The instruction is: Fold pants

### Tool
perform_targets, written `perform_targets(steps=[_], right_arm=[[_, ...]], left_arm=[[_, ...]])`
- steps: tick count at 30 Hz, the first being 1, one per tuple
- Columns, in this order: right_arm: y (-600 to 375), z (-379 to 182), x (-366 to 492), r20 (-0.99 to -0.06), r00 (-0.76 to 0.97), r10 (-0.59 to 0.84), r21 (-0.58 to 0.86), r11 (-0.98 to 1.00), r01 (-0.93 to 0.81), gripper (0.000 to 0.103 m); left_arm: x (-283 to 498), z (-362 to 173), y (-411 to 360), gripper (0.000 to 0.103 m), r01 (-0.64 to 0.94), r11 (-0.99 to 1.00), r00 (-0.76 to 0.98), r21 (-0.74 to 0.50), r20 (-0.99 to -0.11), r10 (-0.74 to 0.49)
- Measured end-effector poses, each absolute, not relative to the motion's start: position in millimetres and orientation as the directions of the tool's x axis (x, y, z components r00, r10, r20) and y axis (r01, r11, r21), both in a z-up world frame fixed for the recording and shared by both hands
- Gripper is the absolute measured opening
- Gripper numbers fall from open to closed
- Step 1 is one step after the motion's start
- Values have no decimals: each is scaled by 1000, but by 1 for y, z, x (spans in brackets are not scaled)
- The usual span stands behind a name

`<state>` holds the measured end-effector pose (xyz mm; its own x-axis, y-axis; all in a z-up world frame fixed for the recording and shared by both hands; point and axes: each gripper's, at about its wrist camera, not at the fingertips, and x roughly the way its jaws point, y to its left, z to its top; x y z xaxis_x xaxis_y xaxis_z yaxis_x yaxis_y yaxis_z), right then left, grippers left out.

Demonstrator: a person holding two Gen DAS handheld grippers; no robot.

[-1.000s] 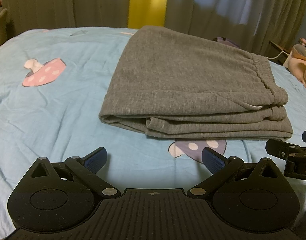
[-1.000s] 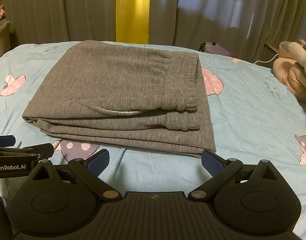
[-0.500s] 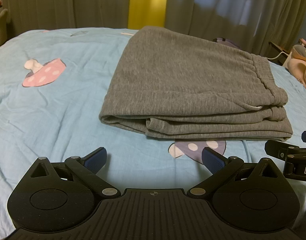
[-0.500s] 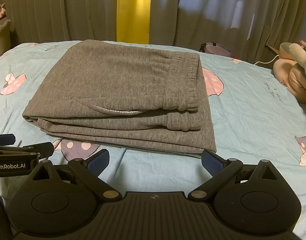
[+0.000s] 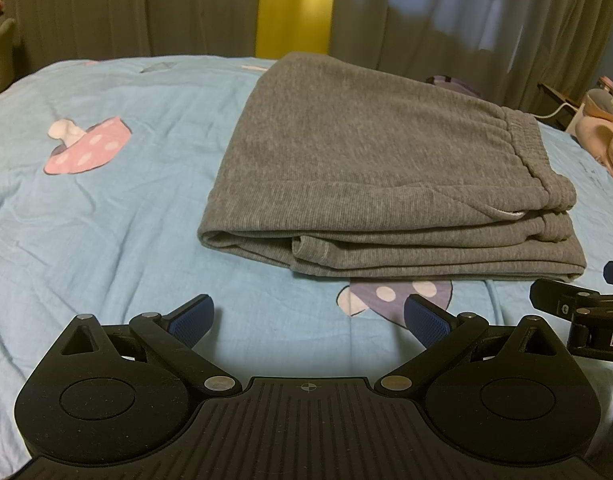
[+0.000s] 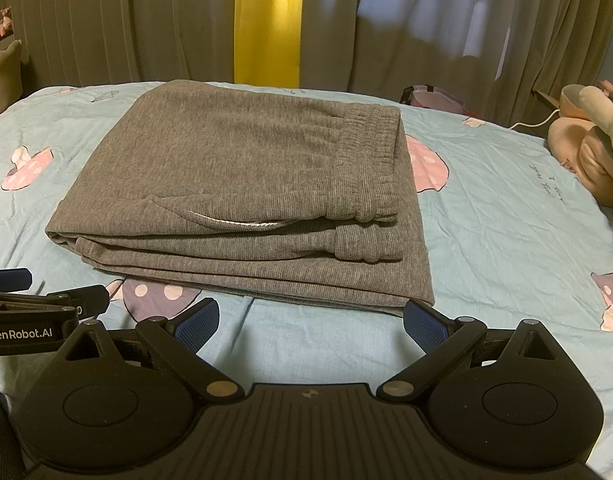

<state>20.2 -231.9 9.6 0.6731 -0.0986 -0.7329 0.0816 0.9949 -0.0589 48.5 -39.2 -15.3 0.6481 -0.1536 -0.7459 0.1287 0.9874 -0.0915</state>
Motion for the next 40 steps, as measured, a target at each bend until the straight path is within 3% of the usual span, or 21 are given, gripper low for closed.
perform_targets(steps=[40], right_arm=[[-232,9,20,-733,674,-90,-58,996,70,99]], left_arm=[[48,-15,-38,103,127,987,652,-102,-741,-161]])
